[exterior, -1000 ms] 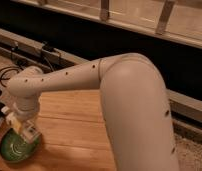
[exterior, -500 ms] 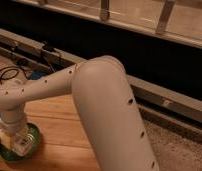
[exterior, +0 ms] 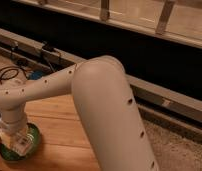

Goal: Place the bottle in the ceramic bowl

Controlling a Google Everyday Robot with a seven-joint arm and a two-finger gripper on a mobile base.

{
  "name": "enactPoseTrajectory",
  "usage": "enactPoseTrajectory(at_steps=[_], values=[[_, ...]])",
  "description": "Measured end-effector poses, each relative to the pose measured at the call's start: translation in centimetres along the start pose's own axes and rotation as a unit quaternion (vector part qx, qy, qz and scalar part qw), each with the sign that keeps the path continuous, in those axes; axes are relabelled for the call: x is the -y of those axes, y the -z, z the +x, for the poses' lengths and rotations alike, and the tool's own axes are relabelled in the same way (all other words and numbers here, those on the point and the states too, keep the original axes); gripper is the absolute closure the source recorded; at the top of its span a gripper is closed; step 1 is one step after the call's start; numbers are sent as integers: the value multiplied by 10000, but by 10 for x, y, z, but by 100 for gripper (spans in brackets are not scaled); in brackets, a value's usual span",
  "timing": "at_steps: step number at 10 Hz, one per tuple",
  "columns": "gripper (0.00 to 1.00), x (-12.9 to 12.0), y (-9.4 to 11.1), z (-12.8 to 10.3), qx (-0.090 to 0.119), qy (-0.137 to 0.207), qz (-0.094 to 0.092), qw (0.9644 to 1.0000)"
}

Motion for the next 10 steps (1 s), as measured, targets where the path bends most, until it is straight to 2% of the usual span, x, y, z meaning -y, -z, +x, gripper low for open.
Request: enactPoseTrajectory(at_steps=[5,8,9,10], values=[[95,-1,-1,0,-4,13,-1,10000],[85,0,0,0,-1,3,0,10000],[78,0,0,0,-1,1,0,10000],[66,0,0,0,-1,1,0,10000]])
